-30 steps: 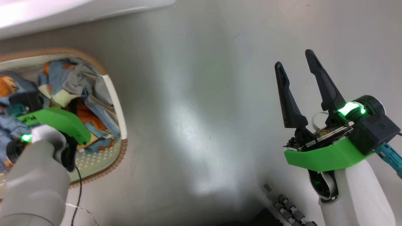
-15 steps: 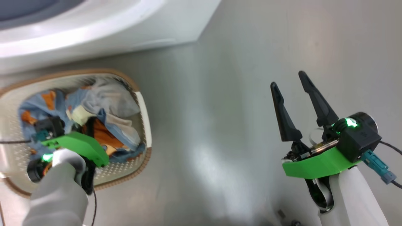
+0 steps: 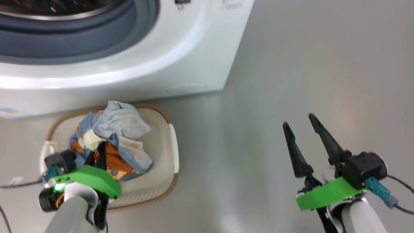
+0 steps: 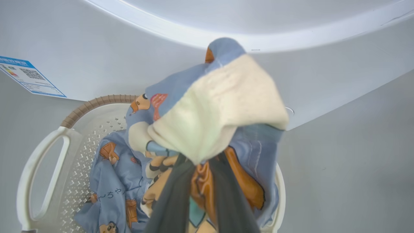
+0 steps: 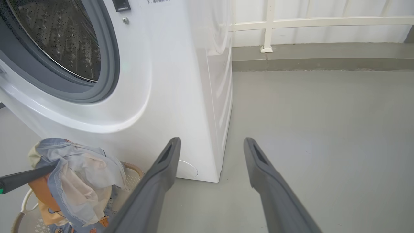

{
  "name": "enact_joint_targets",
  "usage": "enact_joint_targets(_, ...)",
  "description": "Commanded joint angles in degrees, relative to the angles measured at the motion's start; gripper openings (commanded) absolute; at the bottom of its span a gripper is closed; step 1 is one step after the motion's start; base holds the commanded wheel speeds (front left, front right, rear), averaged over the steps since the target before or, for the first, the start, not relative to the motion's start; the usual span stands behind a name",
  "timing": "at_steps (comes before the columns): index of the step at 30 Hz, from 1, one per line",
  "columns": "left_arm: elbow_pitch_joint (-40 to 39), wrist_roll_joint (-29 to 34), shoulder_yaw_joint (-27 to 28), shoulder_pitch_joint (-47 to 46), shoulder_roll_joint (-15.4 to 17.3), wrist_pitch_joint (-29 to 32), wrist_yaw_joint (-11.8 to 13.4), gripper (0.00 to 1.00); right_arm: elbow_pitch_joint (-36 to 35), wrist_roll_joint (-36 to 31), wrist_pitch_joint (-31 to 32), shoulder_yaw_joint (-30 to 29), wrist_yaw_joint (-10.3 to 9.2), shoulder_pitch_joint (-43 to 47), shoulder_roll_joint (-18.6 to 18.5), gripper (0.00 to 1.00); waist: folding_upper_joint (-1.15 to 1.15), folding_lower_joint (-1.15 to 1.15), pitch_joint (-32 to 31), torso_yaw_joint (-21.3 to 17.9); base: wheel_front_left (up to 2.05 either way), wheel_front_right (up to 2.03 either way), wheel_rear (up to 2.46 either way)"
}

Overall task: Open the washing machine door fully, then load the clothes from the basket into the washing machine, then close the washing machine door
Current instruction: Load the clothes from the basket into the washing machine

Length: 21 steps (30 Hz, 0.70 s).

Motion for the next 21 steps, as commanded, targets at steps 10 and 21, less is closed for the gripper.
enact_joint_targets(10,-16.19,8.27,7.46,12.90,1.69,-0.72,1.87,0.00,-0.71,1.00,1.61,-0.30,0.09,7.53,0.07,1.00,0.00,0.00,-16.19,4.71,0.00,0.00,0.00)
enact_joint_targets(21,-31.97,13.35,8.29,24.48,2.95,-0.46,4.51,0.00,-1.47,2.05,3.06,-0.49,0.09,13.30,0.07,1.00,0.00,0.00,-24.47,5.55,0.00,0.00,0.00)
